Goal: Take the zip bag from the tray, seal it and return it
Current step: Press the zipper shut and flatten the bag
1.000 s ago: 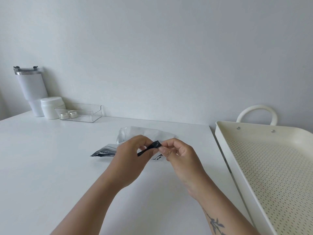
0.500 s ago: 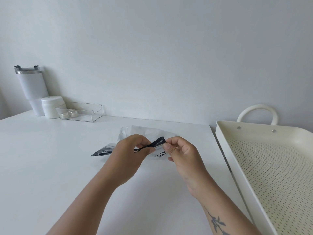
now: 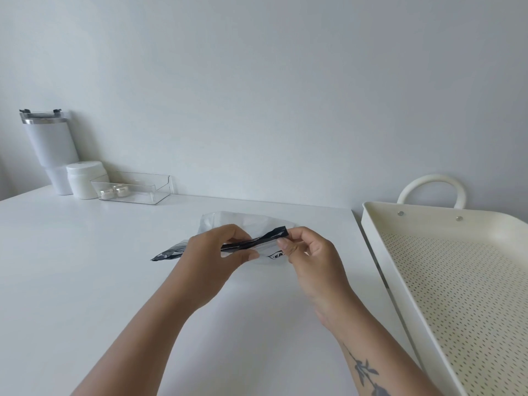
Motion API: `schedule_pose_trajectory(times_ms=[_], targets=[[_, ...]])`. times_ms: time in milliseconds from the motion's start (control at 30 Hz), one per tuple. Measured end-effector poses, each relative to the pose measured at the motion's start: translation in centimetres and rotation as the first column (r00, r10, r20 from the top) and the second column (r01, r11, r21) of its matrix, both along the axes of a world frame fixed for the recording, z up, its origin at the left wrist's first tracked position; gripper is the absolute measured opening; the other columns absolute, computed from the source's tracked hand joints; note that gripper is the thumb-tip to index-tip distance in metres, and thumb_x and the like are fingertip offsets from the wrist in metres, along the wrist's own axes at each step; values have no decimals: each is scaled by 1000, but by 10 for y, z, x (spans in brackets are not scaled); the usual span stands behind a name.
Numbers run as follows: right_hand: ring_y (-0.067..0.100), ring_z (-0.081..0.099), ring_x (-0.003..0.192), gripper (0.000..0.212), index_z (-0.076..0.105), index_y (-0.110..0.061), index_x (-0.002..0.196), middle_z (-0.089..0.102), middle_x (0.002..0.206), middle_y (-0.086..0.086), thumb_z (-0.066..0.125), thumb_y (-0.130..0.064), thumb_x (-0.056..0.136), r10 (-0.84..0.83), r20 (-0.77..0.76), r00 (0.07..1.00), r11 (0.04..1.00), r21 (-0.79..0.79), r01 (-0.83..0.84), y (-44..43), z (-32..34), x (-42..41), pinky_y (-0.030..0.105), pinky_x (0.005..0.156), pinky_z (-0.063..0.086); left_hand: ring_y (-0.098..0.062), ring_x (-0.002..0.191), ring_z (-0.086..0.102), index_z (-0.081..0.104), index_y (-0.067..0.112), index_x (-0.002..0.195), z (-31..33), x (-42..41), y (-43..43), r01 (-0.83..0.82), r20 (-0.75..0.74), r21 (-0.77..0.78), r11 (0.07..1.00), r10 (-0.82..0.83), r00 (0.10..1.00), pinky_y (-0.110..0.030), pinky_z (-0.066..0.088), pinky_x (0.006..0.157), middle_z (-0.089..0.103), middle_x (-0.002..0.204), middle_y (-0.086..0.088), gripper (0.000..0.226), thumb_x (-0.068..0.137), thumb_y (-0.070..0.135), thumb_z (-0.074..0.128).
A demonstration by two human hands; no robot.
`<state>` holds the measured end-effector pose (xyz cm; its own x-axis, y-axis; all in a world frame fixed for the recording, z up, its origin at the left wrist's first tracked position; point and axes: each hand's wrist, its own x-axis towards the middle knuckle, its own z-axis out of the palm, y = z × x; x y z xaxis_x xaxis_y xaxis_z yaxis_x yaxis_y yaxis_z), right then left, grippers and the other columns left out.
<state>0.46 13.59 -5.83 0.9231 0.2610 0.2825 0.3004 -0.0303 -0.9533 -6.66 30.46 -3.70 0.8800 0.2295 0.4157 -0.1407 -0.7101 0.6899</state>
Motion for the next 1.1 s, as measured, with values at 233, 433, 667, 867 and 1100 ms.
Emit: schedule_pose_trajectory(times_ms=[233,433,667,867,1100], targets=[[-7,53,68,6,70,-32,89,62,67,-26,64,-33,90,57,5,998,998,3,-57,-1,-1,-2,19,69,38,2,62,52,62,31,72,-5,5,-1,-44,25,23,999,43,999,-7,38,56,64,83,19,17,88,27,68],[-5,59,79,5,70,-32,88,70,84,-14,65,-33,89,62,24,998,998,-2,-62,1,2,-7,19,71,40,-3,45,43,65,31,71,-5,6,-2,-44,27,-66,997,46,999,-9,37,46,65,72,14,16,85,27,71],[3,62,86,6,73,-31,86,73,85,-11,67,-30,89,38,-4,999,999,-5,-38,0,5,-6,21,73,41,7,75,59,67,33,81,-3,2,-8,-11,-2,-7,1000,11,1000,-19,42,68,66,84,29,10,81,42,72],[4,60,89,7,68,-34,94,69,92,-15,65,-29,90,51,68,996,995,-92,-44,2,5,-9,12,70,43,-1,54,46,59,23,68,-4,5,-10,-52,-8,-5,999,52,999,-33,30,66,57,69,19,22,87,30,68],[5,56,81,6,68,-18,84,69,85,-3,67,-16,89,2,200,980,985,-169,33,2,3,-6,9,65,40,0,74,55,64,28,71,-4,3,-8,-42,16,68,997,41,999,-33,39,74,65,79,18,16,84,36,70]])
